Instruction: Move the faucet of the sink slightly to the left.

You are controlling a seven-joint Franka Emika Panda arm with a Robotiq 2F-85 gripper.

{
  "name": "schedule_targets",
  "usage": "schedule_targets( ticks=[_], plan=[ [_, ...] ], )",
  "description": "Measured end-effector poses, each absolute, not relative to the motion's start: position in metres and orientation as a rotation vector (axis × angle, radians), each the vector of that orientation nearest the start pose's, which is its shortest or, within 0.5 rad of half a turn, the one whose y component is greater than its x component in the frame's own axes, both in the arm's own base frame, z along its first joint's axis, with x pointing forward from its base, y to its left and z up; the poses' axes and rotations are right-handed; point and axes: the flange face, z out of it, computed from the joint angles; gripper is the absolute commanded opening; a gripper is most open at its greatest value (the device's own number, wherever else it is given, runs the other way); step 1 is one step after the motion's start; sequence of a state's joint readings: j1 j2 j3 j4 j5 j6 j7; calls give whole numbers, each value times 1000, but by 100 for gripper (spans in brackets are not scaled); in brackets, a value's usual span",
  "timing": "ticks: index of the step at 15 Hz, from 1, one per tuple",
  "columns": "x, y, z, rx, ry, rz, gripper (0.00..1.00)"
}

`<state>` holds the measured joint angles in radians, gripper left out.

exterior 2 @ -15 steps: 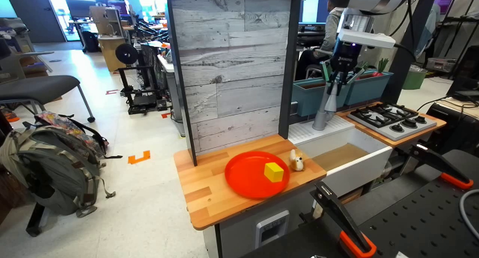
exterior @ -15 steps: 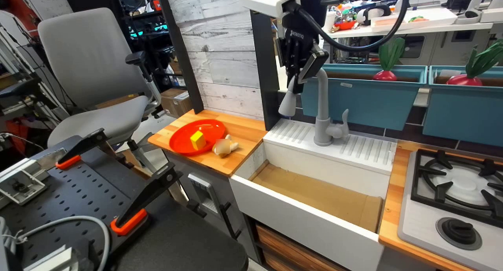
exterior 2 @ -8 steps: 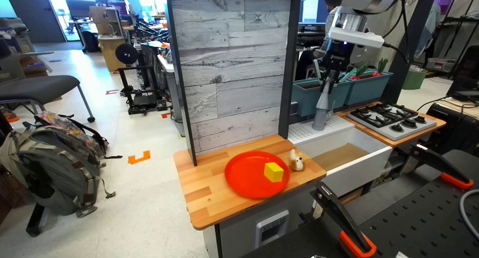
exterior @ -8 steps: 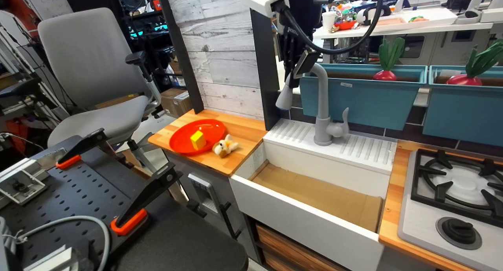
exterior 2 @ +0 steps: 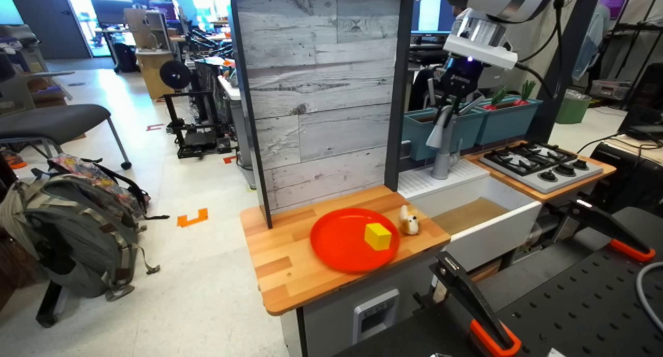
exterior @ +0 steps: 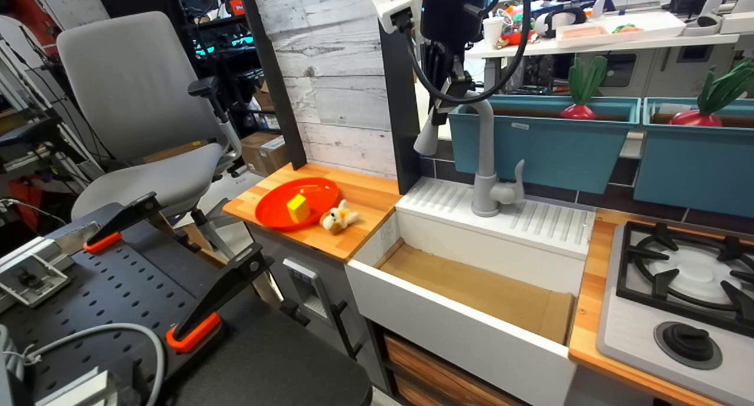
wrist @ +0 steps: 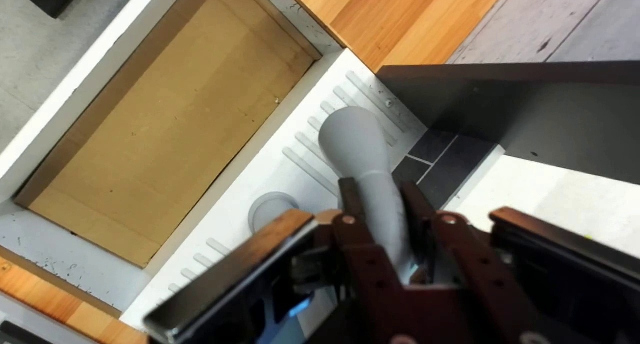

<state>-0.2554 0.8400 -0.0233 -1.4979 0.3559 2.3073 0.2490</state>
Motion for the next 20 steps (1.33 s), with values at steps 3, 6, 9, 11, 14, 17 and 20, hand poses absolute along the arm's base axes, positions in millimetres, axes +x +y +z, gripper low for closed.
schedule_targets(
  ticks=[3, 6, 9, 11, 14, 17, 20],
  plan=[
    [686, -186, 166, -2655, 1117, 20, 28],
    [689, -181, 167, -2638, 1117, -10, 55],
    [692, -176, 167, -2635, 1101, -34, 76],
    [694, -172, 167, -2637, 1079, -41, 89],
    [694, -168, 166, -2625, 1048, -42, 100],
    [695, -166, 168, -2607, 998, -53, 100],
    [691, -170, 169, -2594, 957, -60, 100]
  ],
)
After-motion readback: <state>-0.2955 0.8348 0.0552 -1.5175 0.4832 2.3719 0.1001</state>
